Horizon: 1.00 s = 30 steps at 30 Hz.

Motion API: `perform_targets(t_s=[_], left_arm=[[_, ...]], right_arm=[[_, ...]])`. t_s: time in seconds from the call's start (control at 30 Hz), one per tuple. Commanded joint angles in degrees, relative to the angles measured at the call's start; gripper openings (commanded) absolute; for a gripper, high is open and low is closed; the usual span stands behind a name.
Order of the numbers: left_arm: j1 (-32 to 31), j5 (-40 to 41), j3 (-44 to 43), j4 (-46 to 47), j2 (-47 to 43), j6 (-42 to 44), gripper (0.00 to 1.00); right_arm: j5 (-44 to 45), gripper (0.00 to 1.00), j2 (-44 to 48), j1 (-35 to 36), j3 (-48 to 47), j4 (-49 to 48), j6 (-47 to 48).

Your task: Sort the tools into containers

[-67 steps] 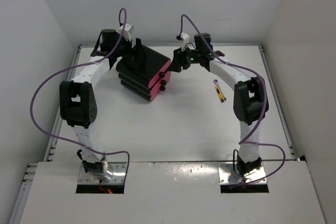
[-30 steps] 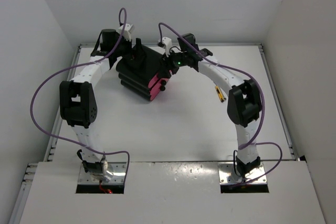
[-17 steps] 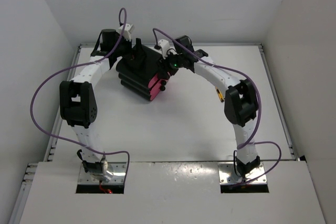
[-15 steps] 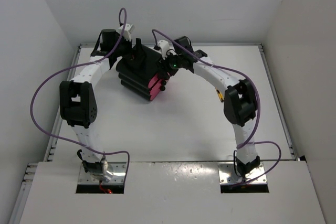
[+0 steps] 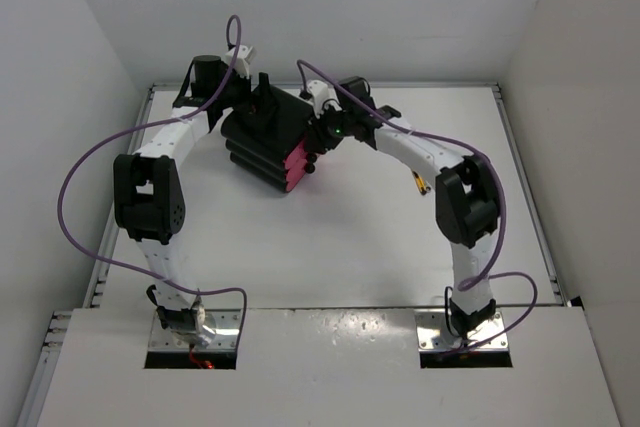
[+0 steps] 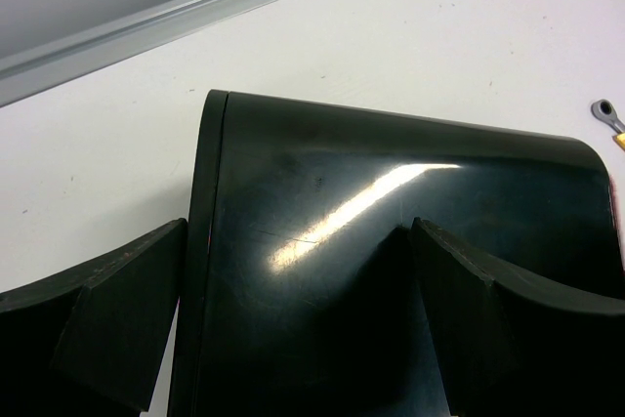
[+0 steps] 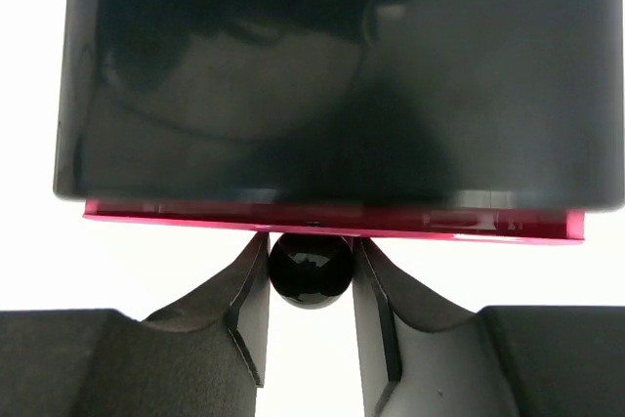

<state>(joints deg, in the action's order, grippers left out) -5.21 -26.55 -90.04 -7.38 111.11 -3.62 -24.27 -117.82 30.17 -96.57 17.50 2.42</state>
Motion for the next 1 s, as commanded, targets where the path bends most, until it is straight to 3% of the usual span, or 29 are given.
perform_targets(t_s=[0.0, 0.27, 0.37, 0.43, 0.6, 0.77, 0.97], left_arm=[[-1.4, 6.5, 6.8, -20.2, 7.5, 6.9, 0.99], [-1.4, 6.5, 6.3, -20.2, 8.1, 6.3, 0.99], [-1.4, 5.9, 5.8, -20.2, 8.6, 5.7, 0.99], [-1.4, 5.9, 5.8, -20.2, 8.6, 5.2, 0.99], [-1.4, 5.9, 5.8, -20.2, 8.6, 5.2, 0.99], [-1.4, 5.9, 5.8, -20.2, 8.6, 5.7, 0.99], [-1.4, 6.4, 5.2, -20.2, 8.6, 5.2, 0.99]], right_arm=[[-2.4, 0.12, 7.7, -1.0, 3.6, -4.0, 0.6], [-4.0, 0.13, 15.7, -3.9, 17.8, -1.8, 4.4], [-4.6, 0.33, 16.2, -3.9, 18.9, -1.8, 4.4], [-4.6, 0.52, 15.5, -3.4, 18.9, -1.8, 3.9], [-4.6, 0.71, 14.2, -3.4, 17.5, -0.8, 3.1], [-3.1, 0.72, 18.1, -7.0, 16.9, 0.9, 1.7], [-1.4, 0.72, 29.2, -16.3, 24.0, 4.1, 2.7]])
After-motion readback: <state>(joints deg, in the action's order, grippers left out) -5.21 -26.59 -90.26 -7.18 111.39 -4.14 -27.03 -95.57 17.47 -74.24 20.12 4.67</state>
